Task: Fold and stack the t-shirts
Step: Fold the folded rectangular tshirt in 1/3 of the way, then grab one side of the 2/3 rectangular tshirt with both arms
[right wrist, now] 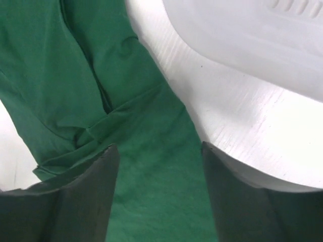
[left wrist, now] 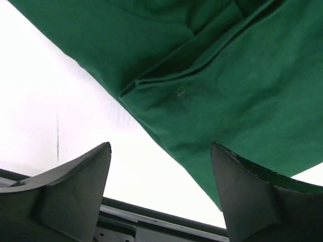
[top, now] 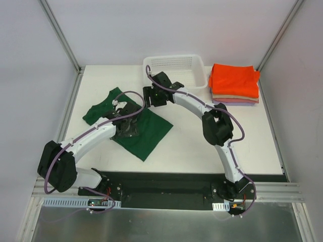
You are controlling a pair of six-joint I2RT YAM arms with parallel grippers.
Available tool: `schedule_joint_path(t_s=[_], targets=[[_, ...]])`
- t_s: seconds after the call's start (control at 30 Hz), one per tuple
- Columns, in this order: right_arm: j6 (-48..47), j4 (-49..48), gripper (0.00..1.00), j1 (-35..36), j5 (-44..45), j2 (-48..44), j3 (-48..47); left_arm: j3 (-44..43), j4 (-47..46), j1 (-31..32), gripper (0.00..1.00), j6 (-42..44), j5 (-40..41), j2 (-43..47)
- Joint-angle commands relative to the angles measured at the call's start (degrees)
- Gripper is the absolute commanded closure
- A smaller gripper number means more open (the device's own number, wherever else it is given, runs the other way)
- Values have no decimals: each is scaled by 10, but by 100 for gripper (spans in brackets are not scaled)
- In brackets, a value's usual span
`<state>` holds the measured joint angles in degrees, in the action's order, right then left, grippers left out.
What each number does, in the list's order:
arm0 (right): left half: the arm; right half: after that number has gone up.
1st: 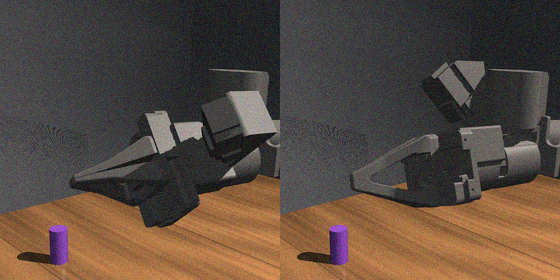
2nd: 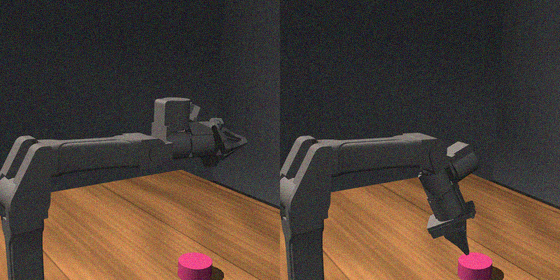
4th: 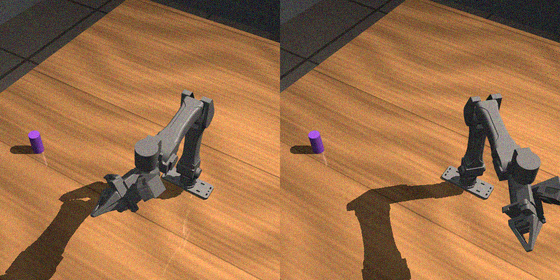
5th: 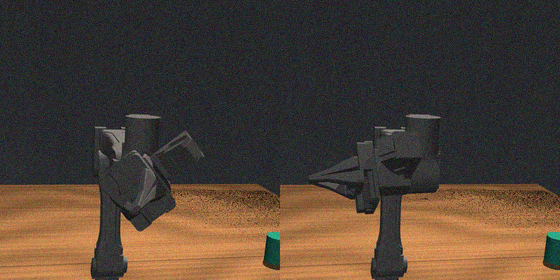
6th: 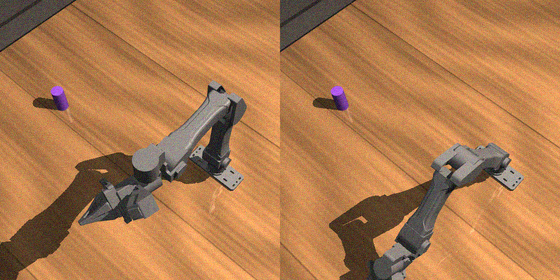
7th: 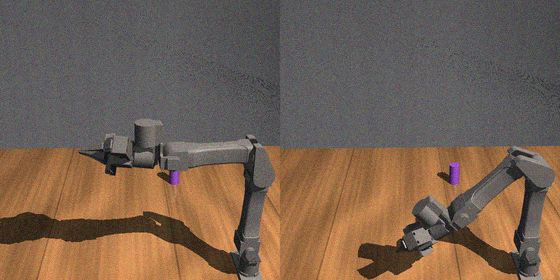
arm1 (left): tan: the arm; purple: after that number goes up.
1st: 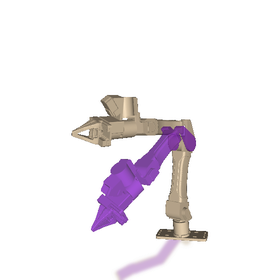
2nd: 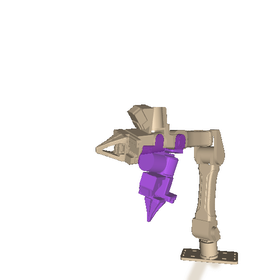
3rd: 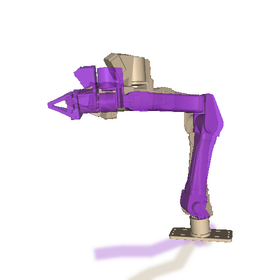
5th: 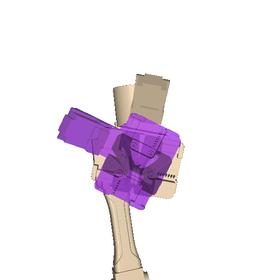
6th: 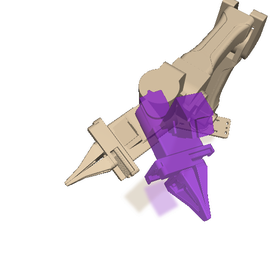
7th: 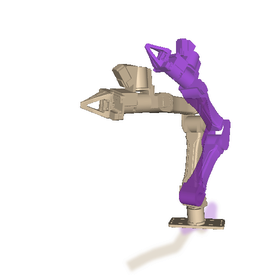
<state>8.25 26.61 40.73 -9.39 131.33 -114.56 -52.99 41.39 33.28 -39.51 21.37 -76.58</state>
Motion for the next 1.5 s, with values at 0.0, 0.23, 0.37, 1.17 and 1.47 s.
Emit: schedule_joint_path(t_s=[0.0, 0.23, 0.37, 1.17, 1.47], targets=[[-24, 0, 22, 0, -12, -61, -5, -51, 37, -4, 9, -20, 64, 27], [-7, -41, 4, -2, 26, -215, 235, -9, -15, 44, 1, 49, -46, 70], [38, -69, 4, -24, 1, -274, 360, 18, -96, 143, 1, 96, -125, 56], [129, -164, 22, -64, -67, -211, 428, 61, -106, 214, 72, 80, -150, -121], [136, -161, 88, -66, -13, -184, 421, 53, -105, 219, 100, 83, -131, -133]])
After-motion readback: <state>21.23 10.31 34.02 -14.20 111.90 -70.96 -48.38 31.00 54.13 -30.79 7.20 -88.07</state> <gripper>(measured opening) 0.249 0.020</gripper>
